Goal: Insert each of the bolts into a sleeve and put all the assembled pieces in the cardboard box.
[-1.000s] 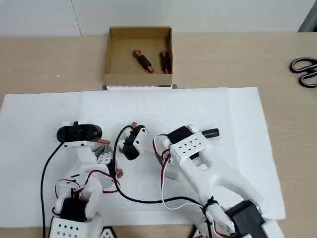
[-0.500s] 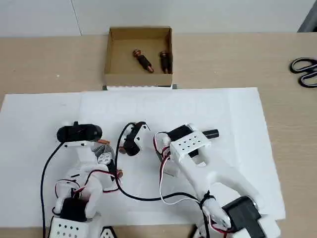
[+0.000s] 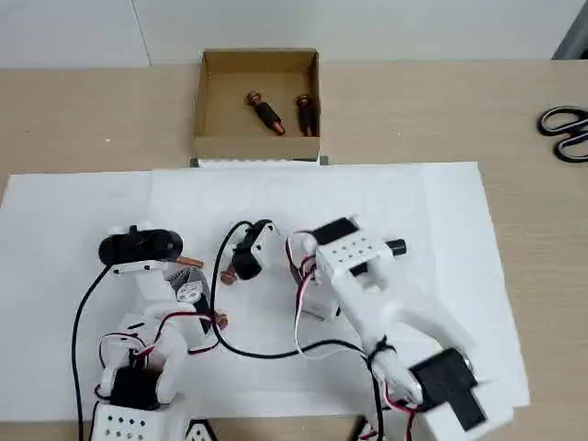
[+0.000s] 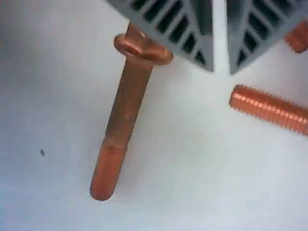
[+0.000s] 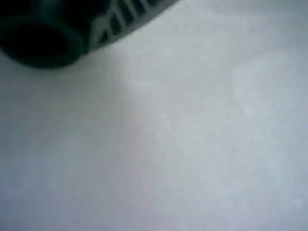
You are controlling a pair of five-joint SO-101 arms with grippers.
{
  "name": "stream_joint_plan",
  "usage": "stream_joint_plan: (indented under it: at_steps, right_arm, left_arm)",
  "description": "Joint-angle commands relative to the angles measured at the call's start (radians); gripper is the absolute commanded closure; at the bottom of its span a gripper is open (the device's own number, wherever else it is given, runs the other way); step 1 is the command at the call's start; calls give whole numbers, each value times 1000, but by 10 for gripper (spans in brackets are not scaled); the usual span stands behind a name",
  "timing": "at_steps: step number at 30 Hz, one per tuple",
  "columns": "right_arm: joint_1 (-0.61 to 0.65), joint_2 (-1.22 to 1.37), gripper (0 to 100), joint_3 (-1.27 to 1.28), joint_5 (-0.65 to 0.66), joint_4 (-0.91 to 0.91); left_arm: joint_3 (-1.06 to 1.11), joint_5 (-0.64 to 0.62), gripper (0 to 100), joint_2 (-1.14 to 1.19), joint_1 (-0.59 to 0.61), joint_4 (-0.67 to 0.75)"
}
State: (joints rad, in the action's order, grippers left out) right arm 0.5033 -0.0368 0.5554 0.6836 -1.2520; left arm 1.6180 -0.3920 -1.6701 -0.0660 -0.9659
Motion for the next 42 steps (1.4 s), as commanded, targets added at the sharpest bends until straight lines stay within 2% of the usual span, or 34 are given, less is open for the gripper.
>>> stream_joint_plan:
  at_steps: [1,5,10,16,21,25,28,35,37,42]
  right_arm:
    - [-48,-1,990,-120,-71,-117]
    - [-94,-101,990,-241,-100,-248]
    - [-107,-243,995,-284,-195,-357]
    - [-137,-338,995,-282,-318,-458]
    - [-219,-357,996,-226,-351,-470]
    - [-306,-357,996,-138,-342,-475]
    - [-409,-357,996,-75,-287,-475]
    - [-625,-357,996,-54,-245,-475]
    - [-665,-357,996,-54,-245,-475]
    - [-705,-357,995,-54,-244,-475]
  left_arm:
    - [-4,20,994,-3,-2,15]
    - [-10,84,994,-8,8,14]
    - [-124,81,994,-2,12,-52]
    - [-334,110,993,0,167,-212]
    - [-526,189,993,52,184,-264]
    - [-730,189,993,288,186,-321]
    - [-934,189,993,528,181,-385]
    - [-1356,189,993,1008,178,-713]
    - [-1419,189,993,1111,178,-787]
    - [-1434,210,993,1232,178,-787]
